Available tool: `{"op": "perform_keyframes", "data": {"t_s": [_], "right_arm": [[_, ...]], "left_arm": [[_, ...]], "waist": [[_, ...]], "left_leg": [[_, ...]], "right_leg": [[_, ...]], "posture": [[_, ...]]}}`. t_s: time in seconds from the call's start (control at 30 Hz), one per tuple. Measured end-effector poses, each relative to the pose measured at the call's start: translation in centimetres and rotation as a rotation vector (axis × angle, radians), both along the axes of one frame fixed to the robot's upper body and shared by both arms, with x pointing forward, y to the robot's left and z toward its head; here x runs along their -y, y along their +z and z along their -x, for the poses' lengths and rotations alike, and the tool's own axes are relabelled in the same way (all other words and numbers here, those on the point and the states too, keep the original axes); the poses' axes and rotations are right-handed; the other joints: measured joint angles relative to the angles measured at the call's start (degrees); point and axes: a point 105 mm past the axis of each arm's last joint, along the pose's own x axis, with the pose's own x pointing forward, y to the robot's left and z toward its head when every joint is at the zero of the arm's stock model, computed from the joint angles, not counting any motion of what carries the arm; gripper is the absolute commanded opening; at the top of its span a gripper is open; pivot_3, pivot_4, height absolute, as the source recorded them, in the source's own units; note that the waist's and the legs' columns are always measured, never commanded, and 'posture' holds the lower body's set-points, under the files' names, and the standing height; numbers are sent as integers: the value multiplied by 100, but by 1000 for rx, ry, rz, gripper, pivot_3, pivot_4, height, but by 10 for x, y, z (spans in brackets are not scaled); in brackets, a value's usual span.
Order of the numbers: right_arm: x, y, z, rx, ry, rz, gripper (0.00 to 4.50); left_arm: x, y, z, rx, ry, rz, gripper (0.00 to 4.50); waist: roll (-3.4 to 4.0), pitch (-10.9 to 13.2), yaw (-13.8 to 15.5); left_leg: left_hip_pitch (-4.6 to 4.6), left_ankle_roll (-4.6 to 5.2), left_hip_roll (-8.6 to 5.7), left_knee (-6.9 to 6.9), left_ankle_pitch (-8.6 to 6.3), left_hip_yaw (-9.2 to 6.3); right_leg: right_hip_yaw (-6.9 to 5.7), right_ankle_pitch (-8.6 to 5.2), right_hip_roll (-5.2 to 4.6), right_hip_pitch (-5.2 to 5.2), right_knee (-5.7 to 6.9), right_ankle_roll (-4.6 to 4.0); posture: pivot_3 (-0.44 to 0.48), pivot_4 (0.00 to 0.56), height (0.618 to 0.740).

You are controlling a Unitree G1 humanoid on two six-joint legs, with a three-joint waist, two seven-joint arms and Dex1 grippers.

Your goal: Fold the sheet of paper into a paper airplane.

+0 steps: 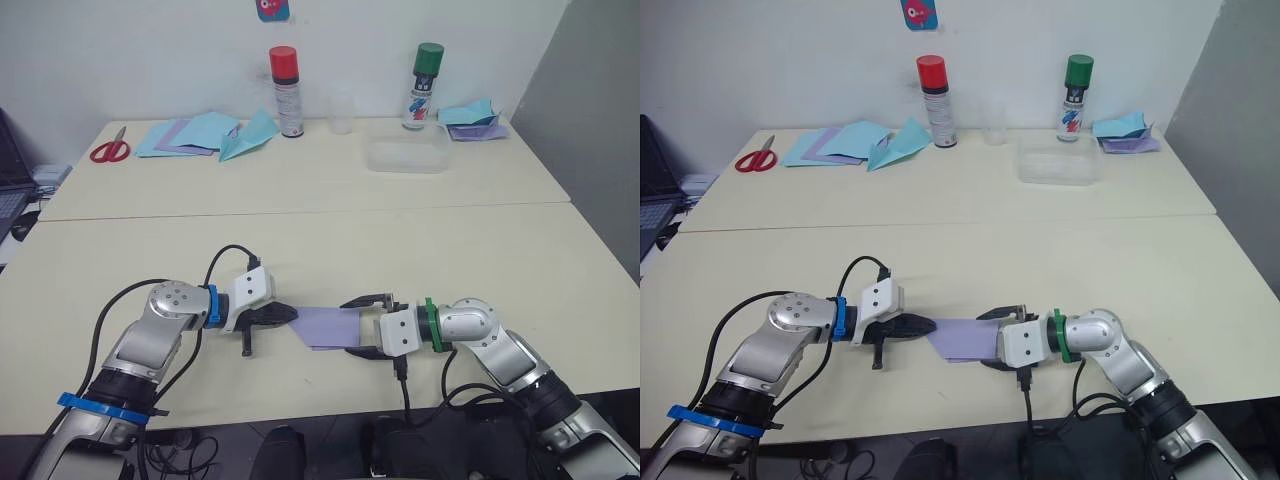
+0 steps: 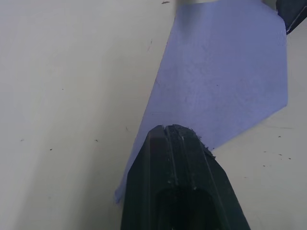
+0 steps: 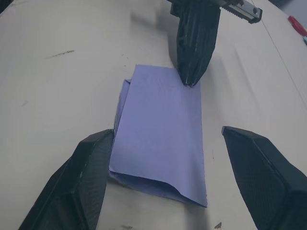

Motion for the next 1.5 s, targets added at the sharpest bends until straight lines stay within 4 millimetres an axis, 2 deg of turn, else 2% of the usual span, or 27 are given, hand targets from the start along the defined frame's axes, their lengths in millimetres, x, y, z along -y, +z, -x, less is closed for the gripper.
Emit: {"op": "perform_keyframes", "data": {"t_s": [0.37, 0.6, 0.73, 0.97, 1.27, 1.5], "right_arm": [[-11, 13, 1, -39, -11, -74, 3793], [-13, 10, -5, -25, -30, -58, 3793], [-20, 10, -3, -31, -11, -64, 2619], [-22, 7, -5, -60, -11, -55, 36], [-22, 8, -4, -95, -1, -61, 36], [-22, 15, -12, -280, -93, -147, 36]], "left_arm": [[0, 0, 0, -3, 0, 2, 18], [1, 0, 0, -4, 0, 2, 18], [1, 0, 0, -8, 2, 1, 0], [1, 1, 0, -23, 9, 1, 0], [2, 2, 0, -24, 7, 0, 0], [5, 3, 1, -139, 56, 64, 0]], "waist": [[0, 0, 0], [0, 0, -1], [0, 0, -1], [0, 0, -1], [0, 0, -1], [0, 0, -4]], "left_leg": [[-1, 0, 0, 0, 0, -2], [-1, 0, 0, -1, 0, -2], [-1, 0, 0, -1, 0, -3], [-2, 0, 0, -1, 0, -1], [-3, 0, 0, -1, 0, -2], [-5, 0, 1, -1, 0, -6]], "right_leg": [[-2, 0, 0, 0, -1, 0], [-2, 0, 0, 0, -1, 0], [-3, 0, 0, -1, -1, 0], [-1, 0, 0, -1, -3, 0], [-2, 0, 0, -1, -3, 0], [-5, 0, 0, -1, -2, 0]], "posture": [[0, 150, 740], [0, 150, 740], [0, 150, 740], [0, 150, 740], [0, 150, 740], [0, 150, 740]]}}
